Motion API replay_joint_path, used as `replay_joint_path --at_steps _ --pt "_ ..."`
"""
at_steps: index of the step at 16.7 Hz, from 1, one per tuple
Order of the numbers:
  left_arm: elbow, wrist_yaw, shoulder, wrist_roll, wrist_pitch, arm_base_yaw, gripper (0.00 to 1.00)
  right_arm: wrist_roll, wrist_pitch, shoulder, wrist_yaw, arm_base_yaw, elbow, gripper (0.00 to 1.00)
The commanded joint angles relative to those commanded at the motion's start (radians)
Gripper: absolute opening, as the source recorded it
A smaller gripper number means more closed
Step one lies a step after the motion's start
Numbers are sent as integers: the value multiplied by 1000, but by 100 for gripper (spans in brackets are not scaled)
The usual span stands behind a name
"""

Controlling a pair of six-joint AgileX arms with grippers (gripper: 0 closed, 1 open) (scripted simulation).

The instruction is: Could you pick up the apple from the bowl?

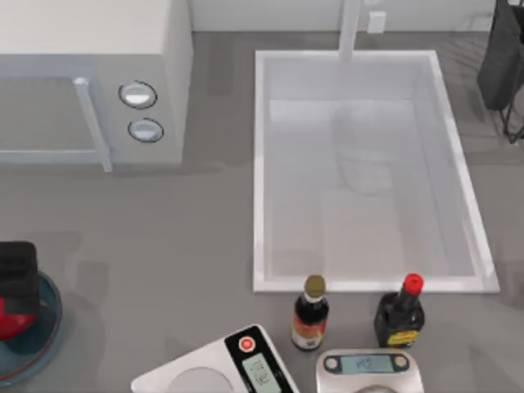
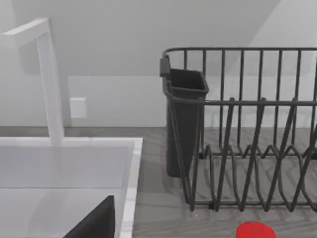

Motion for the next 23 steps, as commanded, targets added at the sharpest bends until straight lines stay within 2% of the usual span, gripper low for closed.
replay_joint_path --at_steps 6,11,18,23 --pt "307 0 503 -13 -373 -19 100 0 0 0 0 0 0 100" --pt "452 0 728 -20 -546 -28 100 0 0 0 0 0 0 100" --pt "460 0 744 -20 -556 -25 100 0 0 0 0 0 0 100" --pt "368 0 807 -18 -401 -25 100 0 0 0 0 0 0 100"
